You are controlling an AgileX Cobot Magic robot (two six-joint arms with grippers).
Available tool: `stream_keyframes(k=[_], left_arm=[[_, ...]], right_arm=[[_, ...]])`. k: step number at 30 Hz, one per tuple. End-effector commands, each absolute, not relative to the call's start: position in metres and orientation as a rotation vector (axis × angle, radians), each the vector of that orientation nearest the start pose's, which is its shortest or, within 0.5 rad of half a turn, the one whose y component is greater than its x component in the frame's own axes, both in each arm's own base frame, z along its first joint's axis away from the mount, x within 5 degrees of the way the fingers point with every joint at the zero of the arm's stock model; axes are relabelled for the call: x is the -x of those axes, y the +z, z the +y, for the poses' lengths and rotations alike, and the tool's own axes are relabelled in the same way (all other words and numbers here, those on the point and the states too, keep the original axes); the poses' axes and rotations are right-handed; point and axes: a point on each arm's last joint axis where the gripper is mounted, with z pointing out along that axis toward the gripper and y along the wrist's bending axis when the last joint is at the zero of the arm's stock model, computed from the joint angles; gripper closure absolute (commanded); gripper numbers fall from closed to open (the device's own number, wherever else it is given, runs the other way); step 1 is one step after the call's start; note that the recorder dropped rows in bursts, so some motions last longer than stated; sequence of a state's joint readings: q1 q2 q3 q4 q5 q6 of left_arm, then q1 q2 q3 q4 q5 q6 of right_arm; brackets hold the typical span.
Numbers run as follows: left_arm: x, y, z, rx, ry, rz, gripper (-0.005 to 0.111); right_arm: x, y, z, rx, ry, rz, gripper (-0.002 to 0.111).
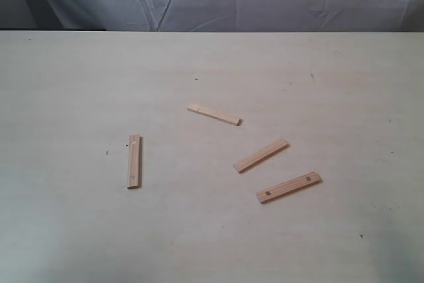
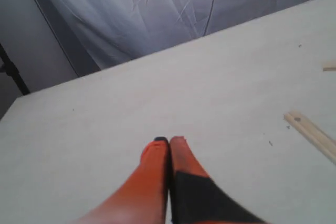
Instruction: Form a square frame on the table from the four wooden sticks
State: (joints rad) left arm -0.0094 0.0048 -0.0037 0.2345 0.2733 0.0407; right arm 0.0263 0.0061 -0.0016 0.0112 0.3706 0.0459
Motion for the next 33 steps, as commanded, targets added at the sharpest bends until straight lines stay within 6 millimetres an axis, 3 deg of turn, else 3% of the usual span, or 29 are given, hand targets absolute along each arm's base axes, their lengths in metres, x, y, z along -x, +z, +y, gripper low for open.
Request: stream_keyframes(k=[1, 10, 17, 25, 30, 33], left_arm=[[-0.056, 0.204, 0.002, -0.208, 0.239, 1.574, 0.107], [-0.055, 0.22, -0.003, -0.257, 0.255, 1.385, 0.107], [-0.053, 0.23, -0.002, 0.027, -0.076, 1.297, 0.107], [-0.049, 0.241, 0.0, 0.134, -0.214, 1.16, 0.107], [-0.047, 0.271, -0.001, 0.123, -0.181, 1.265, 0.107], [-0.051, 0.3, 0.0, 0.121, -0.148, 1.364, 0.107]], right_arm=[[-0.053, 0.181, 0.001, -0.029, 0.056, 1.84, 0.108], [-0.053, 0.181, 0.001, -0.029, 0.056, 1.84, 0.108], [-0.053, 0.181, 0.001, -0.029, 0.056, 1.84, 0.108], [-0.053, 0.181, 0.001, -0.029, 0.056, 1.84, 0.108], [-0.053, 0.181, 0.001, -0.029, 0.056, 1.84, 0.108], [-0.053, 0.181, 0.001, -0.029, 0.056, 1.84, 0.108]])
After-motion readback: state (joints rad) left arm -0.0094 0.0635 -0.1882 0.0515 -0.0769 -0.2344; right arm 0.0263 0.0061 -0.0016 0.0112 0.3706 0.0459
